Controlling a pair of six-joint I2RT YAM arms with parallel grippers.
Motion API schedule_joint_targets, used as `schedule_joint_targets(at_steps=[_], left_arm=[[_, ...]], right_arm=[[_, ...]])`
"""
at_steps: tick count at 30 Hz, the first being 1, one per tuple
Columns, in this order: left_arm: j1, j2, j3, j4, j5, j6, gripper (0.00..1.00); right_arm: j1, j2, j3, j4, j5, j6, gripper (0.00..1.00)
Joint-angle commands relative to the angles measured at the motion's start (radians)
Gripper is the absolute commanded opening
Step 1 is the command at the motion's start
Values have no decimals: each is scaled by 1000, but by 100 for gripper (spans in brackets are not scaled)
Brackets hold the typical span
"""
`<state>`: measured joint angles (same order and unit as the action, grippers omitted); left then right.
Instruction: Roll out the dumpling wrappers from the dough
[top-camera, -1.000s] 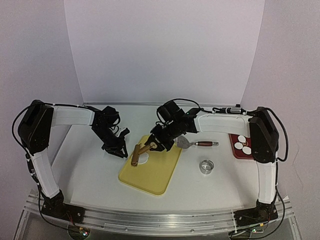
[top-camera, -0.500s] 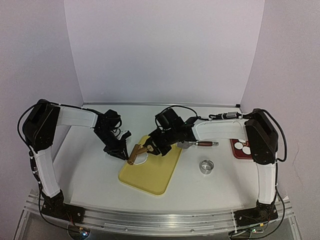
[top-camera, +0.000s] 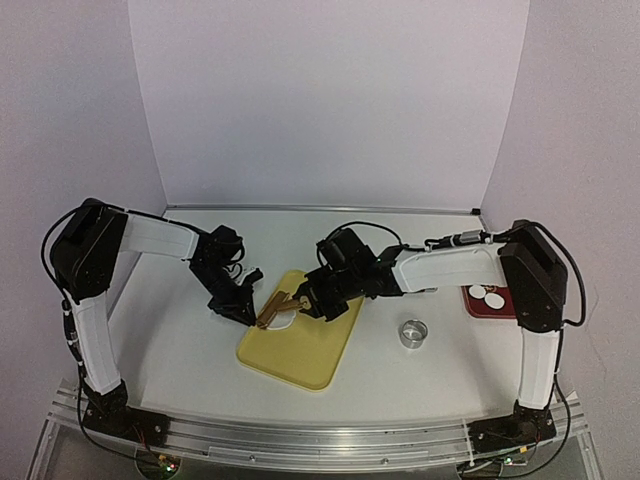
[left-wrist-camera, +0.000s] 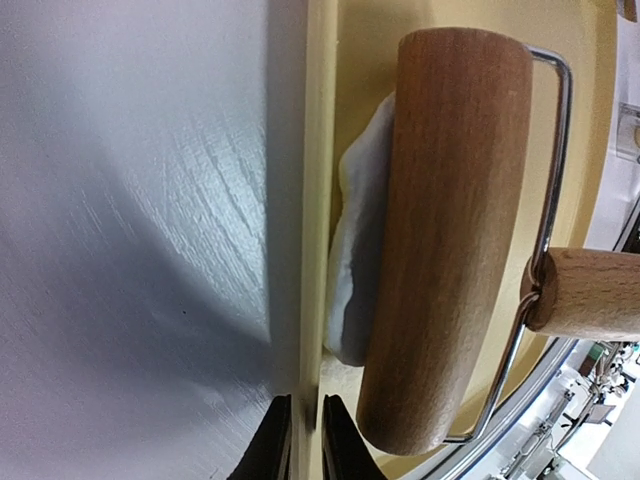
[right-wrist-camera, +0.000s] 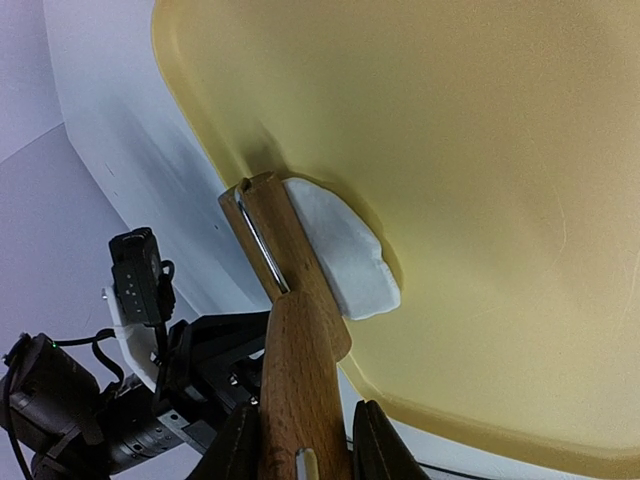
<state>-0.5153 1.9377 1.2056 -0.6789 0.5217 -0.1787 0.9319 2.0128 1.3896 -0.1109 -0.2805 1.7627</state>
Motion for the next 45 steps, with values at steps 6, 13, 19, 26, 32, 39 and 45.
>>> schedule_joint_targets(at_steps=[6,13,19,26,32,39,45], left_arm=[[-3,-31,-55,-15,-4,8,13],[-3,8,-71,-22,-41,-6,1],[-3,-3,-79,-13,-57,-10,0],[-3,-12,-89,-7,-103,-39,0],[-3,-22,-97,4,-125,-51,0],[-3,-33,-100,16,-115,-44,0],[-3,-32,-106,26,-91,-37,0]], right_arm=[[16,60,39,-190,5,-2,0],[16,110,97,-329,50,-78,0],[16,160,137,-407,80,-147,0],[8,178,136,-556,97,-229,0],[-4,114,-30,-580,81,-233,0],[-7,168,38,-592,66,-279,0],[-9,224,110,-595,38,-310,0]])
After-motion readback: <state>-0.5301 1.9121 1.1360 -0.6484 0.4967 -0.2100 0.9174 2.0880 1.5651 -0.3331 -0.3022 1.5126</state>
